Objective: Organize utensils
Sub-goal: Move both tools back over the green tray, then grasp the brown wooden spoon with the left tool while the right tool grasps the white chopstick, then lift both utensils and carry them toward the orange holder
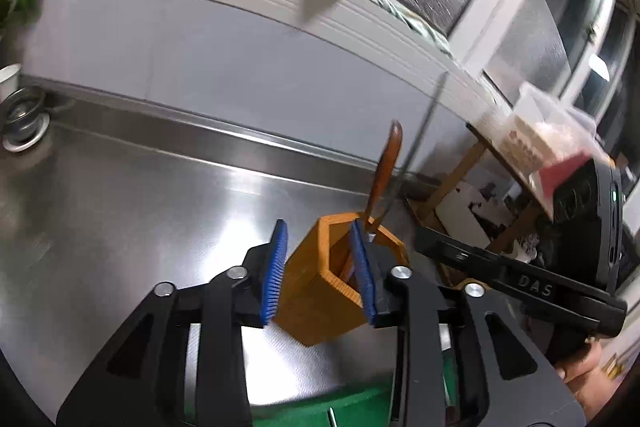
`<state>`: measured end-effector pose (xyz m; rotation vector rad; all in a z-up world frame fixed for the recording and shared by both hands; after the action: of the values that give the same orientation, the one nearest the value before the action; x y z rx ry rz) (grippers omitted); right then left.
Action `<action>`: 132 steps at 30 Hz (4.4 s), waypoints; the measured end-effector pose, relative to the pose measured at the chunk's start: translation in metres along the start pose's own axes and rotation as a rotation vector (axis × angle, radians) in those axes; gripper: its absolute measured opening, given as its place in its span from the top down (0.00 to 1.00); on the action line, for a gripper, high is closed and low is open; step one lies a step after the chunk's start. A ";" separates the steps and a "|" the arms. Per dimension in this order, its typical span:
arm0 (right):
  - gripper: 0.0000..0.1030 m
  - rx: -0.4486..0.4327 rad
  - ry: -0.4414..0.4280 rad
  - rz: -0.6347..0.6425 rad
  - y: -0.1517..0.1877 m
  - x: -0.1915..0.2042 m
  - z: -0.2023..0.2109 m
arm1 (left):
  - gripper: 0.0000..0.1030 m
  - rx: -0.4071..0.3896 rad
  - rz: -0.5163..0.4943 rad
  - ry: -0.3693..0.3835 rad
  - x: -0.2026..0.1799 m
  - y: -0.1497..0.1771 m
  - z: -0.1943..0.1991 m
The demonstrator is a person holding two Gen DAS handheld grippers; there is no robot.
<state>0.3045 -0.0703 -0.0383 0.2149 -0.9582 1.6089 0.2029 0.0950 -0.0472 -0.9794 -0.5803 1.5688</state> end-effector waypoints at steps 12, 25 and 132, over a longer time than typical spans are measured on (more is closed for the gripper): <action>0.90 0.220 0.036 -0.014 0.067 -0.029 0.080 | 0.25 0.174 0.126 0.107 -0.002 0.043 0.078; 0.90 0.572 0.352 -0.159 0.144 -0.075 0.081 | 0.27 0.669 0.063 0.042 -0.022 0.126 0.091; 0.94 0.675 0.568 -0.067 0.158 -0.071 0.063 | 0.92 1.150 -0.234 -0.035 -0.085 0.171 0.010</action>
<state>0.1629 -0.1605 -0.1140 0.2258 0.0420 1.7462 0.1012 -0.0260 -0.1557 -0.0033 0.2197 1.3766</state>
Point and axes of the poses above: each gripper's, at about its wrist camera, not at the fingertips, and z roughly against the way its jaws point, x to its left, y to its underside, the point moved 4 cm from there along -z, roughly the way its jaws point, and after that the axes turned 15 degrees about -z, right-handed, at the moved point
